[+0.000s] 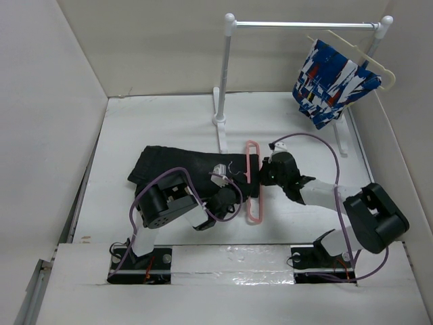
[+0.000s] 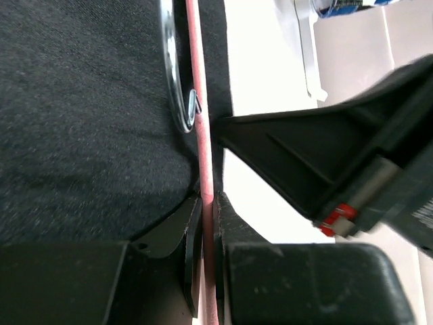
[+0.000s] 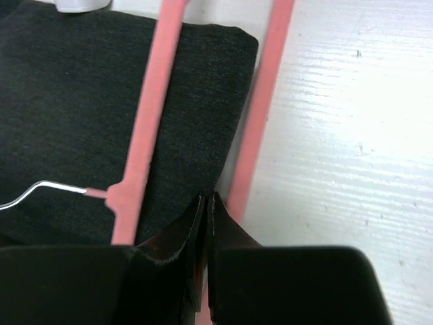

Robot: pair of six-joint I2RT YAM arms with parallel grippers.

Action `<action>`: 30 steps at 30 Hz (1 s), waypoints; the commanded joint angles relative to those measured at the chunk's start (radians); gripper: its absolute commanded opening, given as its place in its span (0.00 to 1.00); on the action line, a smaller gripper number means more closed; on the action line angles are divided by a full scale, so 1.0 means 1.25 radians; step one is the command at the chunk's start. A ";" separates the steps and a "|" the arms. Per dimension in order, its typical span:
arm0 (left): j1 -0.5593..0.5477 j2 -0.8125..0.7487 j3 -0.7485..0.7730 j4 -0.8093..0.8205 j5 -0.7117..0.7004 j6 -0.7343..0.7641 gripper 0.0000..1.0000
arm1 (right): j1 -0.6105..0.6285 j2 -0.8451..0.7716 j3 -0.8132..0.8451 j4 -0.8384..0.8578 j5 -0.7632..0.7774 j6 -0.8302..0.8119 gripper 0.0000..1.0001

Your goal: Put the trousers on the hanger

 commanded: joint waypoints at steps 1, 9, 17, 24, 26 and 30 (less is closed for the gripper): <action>-0.003 0.014 0.024 -0.029 0.018 0.029 0.00 | 0.017 -0.083 0.035 -0.064 0.056 -0.025 0.00; -0.003 -0.002 0.035 -0.133 -0.023 0.008 0.00 | -0.016 -0.264 0.037 -0.161 0.032 -0.044 0.00; 0.023 -0.061 -0.013 -0.196 -0.073 0.030 0.00 | -0.203 -0.442 -0.056 -0.166 -0.081 -0.053 0.00; 0.110 -0.148 -0.111 -0.209 -0.049 0.028 0.00 | -0.377 -0.503 -0.074 -0.224 -0.174 -0.089 0.00; 0.110 -0.196 -0.135 -0.248 -0.079 0.030 0.00 | -0.414 -0.525 -0.089 -0.221 -0.207 -0.091 0.00; 0.118 -0.253 -0.153 -0.291 -0.115 0.046 0.00 | -0.457 -0.503 -0.087 -0.224 -0.251 -0.100 0.00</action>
